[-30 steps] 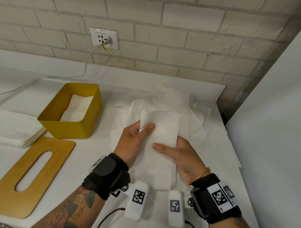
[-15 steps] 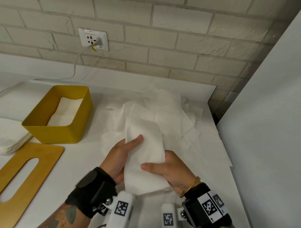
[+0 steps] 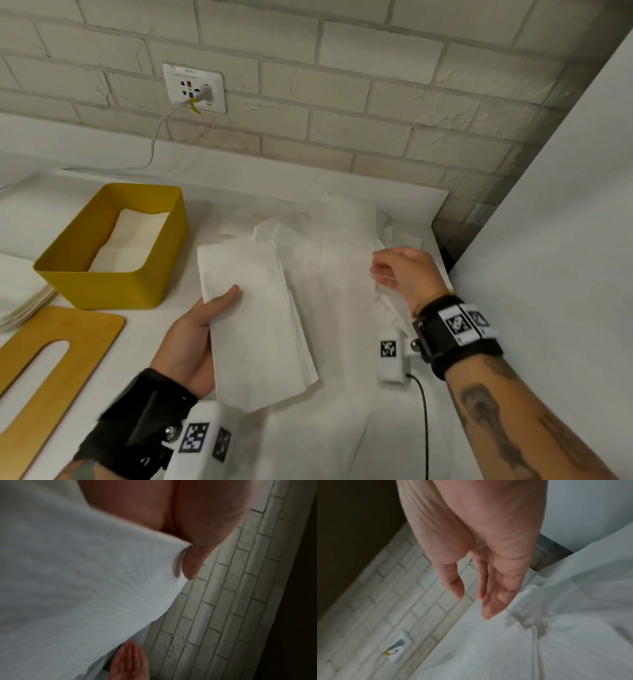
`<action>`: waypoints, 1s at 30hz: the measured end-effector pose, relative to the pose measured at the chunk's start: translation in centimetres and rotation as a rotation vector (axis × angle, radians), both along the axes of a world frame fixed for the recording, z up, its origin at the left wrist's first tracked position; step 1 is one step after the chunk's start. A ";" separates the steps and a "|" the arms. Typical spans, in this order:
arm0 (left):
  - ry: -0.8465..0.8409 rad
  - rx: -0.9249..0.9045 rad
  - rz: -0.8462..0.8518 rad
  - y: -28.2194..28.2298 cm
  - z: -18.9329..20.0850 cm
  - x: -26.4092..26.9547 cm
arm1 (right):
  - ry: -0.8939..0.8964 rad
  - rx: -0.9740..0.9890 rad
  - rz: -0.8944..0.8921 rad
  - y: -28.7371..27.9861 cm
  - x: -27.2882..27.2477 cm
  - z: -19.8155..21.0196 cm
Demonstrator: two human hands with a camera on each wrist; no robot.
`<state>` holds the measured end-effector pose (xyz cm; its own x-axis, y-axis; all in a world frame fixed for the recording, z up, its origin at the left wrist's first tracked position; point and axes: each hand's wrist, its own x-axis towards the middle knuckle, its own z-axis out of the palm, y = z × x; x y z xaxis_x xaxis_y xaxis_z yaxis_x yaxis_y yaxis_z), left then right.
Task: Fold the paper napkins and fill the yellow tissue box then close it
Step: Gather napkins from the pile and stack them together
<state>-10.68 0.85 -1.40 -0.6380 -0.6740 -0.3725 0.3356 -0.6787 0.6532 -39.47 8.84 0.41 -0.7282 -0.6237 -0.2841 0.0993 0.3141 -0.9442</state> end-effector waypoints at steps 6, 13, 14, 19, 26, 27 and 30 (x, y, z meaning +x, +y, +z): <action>0.047 0.117 -0.079 0.8 -0.7 1.0 | -0.024 0.165 -0.060 -5.2 -3.1 -3.2; 0.027 0.201 -0.055 0.8 -1.4 2.0 | 0.099 0.091 -0.059 -8.4 -4.0 -2.5; 0.017 0.204 -0.051 0.8 -1.5 2.0 | 0.128 0.053 -0.049 -8.4 -3.5 -1.4; -0.019 0.209 -0.037 0.9 -1.7 1.3 | 0.103 -0.246 0.137 -7.1 0.8 5.3; 0.044 0.235 -0.089 1.5 -2.4 0.4 | -0.154 -0.463 0.370 -1.5 9.0 6.9; 0.067 0.238 -0.101 1.6 -2.4 0.4 | -0.188 -0.419 0.383 -0.7 9.9 5.5; 0.173 0.265 -0.146 2.3 -2.3 0.5 | -0.252 -0.233 0.430 1.5 12.0 0.7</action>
